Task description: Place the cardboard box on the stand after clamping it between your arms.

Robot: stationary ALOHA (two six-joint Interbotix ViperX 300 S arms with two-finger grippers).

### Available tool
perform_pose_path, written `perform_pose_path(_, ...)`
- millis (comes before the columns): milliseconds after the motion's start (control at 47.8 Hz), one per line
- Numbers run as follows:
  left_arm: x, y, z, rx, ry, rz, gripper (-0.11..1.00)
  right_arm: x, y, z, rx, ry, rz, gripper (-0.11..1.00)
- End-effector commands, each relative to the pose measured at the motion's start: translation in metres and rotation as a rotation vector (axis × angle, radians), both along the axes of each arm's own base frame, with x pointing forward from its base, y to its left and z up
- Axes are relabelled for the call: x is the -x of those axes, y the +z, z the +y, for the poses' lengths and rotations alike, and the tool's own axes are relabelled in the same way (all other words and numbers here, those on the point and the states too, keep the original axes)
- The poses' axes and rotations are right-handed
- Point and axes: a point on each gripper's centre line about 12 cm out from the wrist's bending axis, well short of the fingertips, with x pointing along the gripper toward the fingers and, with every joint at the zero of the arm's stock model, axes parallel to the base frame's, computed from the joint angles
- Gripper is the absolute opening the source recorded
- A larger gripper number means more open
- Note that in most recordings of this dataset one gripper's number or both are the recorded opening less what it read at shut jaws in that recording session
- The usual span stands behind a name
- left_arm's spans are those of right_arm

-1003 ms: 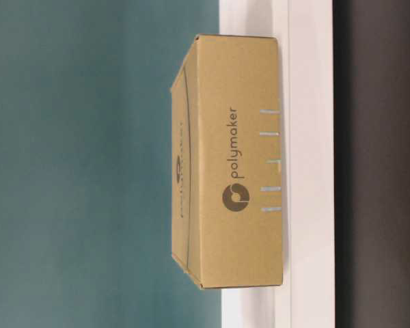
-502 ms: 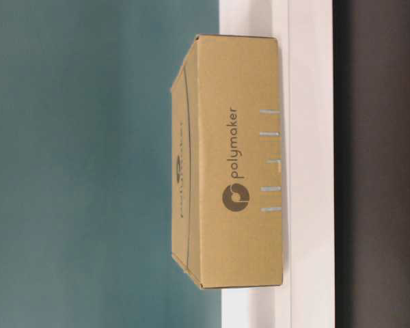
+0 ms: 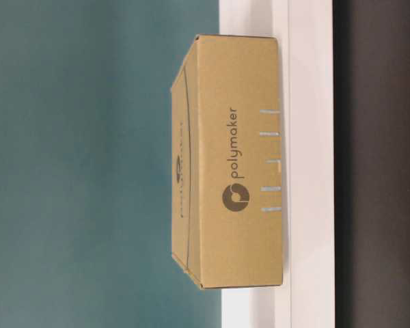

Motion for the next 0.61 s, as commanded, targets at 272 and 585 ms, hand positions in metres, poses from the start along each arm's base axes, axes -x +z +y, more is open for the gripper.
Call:
perform_pose_path(272,-0.003,0.004,0.000,0.006,0.002,-0.031,0.79,0.008,-0.004,-0.001,-0.010,-0.002,-0.033,0.82)
perform_pose_path(585,-0.005,-0.006,0.004,0.006,0.029,-0.015,0.79,0.014,-0.013,-0.002,-0.011,-0.003,-0.056,0.82)
